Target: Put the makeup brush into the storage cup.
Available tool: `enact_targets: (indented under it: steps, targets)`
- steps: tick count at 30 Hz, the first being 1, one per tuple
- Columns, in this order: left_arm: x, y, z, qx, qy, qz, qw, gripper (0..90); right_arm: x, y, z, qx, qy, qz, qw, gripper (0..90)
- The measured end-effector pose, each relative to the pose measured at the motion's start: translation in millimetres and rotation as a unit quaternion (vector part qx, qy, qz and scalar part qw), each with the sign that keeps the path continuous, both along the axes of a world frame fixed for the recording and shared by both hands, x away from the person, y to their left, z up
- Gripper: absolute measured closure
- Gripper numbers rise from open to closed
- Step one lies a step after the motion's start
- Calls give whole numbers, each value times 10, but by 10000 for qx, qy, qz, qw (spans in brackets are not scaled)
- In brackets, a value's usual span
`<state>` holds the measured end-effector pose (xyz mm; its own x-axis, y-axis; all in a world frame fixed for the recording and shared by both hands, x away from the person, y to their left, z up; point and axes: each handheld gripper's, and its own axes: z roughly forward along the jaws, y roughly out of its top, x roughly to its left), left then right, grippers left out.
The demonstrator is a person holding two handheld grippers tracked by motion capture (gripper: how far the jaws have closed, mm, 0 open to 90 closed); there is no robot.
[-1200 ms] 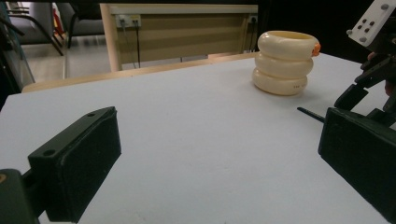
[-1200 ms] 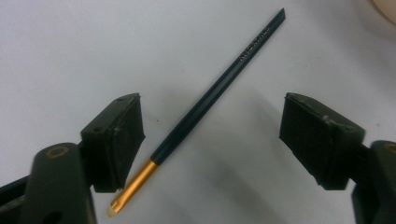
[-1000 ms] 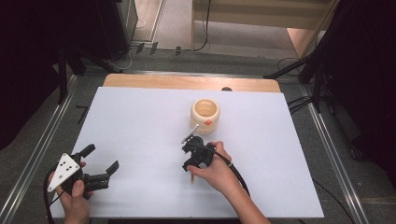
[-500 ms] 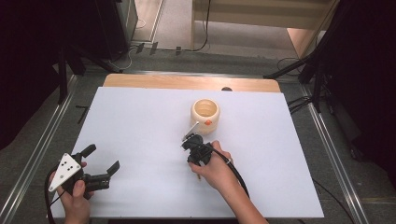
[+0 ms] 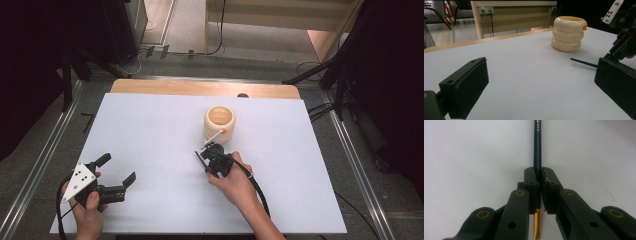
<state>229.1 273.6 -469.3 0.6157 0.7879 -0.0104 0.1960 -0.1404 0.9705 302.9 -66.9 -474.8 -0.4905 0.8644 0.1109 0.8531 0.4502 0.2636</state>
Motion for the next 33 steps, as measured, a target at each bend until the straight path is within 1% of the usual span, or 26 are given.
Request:
enact_targets:
  steps: [2, 5, 6, 9, 11, 14, 16, 18, 19, 22, 25, 28, 30, 31, 32, 33]
  targets:
    - [16, -53, 40, -40, -3, -29, 10000, 0, -21, -41, 24, 77, -141, -65, 9998, 842]
    - [40, -148, 101, -49, -47, -107, 9999, 0, -47, -115, 69, 275, -350, -123, 9989, 843]
    - [48, -181, 116, -15, -52, -147, 9999, 0, -59, -137, 90, 329, -404, -110, 9986, 843]
    - [81, -275, 139, 18, -16, -261, 9997, 0, -105, -197, 150, 500, -558, -136, 9971, 843]
    - [104, -335, 153, -19, 14, -320, 9995, 0, -140, -229, 187, 608, -703, -121, 9956, 843]
    - [137, -416, 189, -30, 40, -413, 9991, 0, -205, -265, 225, 797, -1008, -79, 9917, 842]
    - [164, -477, 208, -27, 52, -473, 9989, 0, -242, -294, 244, 916, -1139, -124, 9892, 843]
    - [195, -538, 222, -5, 73, -521, 9986, 0, -277, -314, 256, 984, -1302, -93, 9866, 842]
    - [211, -569, 225, -16, 84, -550, 9984, 0, -298, -321, 261, 995, -1399, -117, 9851, 843]
    - [260, -658, 238, -27, 106, -629, 9980, 0, -353, -358, 273, 1155, -1621, -135, 9799, 843]
    - [307, -746, 256, -83, 128, -705, 9974, 0, -399, -399, 290, 1204, -1812, -180, 9759, 843]
    - [344, -836, 284, -65, 153, -810, 9966, 0, -444, -451, 307, 1300, -2038, -207, 9701, 843]
    - [355, -866, 294, -62, 161, -852, 9962, 0, -467, -485, 315, 1354, -2137, -221, 9672, 842]
    - [366, -897, 302, -84, 187, -897, 9958, 0, -467, -485, 315, 1354, -2137, -221, 9672, 842]
    - [386, -948, 318, -98, 224, -978, 9949, 0, -492, -515, 315, 1426, -2216, -256, 9643, 842]
    - [395, -974, 325, -110, 232, -1015, 9945, 0, -505, -527, 313, 1453, -2261, -258, 9629, 843]
